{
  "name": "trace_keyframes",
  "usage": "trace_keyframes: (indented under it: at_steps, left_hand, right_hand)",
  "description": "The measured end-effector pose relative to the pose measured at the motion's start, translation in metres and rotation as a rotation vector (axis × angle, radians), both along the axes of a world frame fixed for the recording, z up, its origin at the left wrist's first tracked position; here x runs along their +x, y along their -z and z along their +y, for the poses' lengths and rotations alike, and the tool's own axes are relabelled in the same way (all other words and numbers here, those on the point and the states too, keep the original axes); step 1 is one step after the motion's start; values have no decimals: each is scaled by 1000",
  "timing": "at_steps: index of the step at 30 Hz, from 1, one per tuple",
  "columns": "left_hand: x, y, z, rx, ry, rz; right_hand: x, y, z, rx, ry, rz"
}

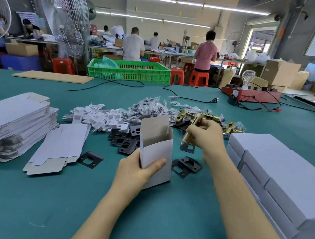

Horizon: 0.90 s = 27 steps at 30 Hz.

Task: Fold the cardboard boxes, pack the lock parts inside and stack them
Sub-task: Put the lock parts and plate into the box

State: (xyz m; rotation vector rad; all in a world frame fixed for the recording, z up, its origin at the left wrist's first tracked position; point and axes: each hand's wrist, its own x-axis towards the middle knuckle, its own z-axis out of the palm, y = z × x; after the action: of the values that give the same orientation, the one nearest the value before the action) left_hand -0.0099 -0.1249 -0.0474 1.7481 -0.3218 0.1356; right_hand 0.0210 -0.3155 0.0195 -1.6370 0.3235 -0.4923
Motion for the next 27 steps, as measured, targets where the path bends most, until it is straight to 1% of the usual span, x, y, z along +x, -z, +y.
trace_keyframes:
  at_steps: [2,3,4,5,8,14,17,19,21,23,25,27]
  left_hand:
    - [-1,-1,0,-5,-1,5]
    - [-1,-1,0,-7,-1,8]
    - [-1,-1,0,-9,-3,10]
    - [-1,-1,-1,-11,-5,11]
    - [-1,0,-2,-15,-9,13]
    - [-2,1,-4,-26,1,19]
    - [-3,1,-4,-18,0,11]
    - [-4,0,-4,-8,-6,8]
    - [-5,1,-5,33,-10,-17]
    - [-7,1,-5,99,-16,-57]
    - [-8,1,-5,128,-29,-73]
    - [-8,1,-7,145,-42,-80]
  right_hand:
    - [-14,-14,-3,428,-76,-41]
    - [-20,-20,-4,594,-104,-49]
    - [-25,-25,-6,720,-127,-55]
    - [-29,-30,-9,803,-153,-55]
    - [-39,-43,-14,875,-258,-19]
    - [-52,-58,-18,868,-593,-72]
    - [-51,-58,-14,989,-704,-78]
    - [-49,-58,-11,1079,-735,-89]
    - [-48,-59,-9,1026,-731,-85]
    - [-49,-61,-5,897,-699,-49]
    - [-51,-65,-1,691,-600,-26]
    - [-51,-67,4,393,-441,-46]
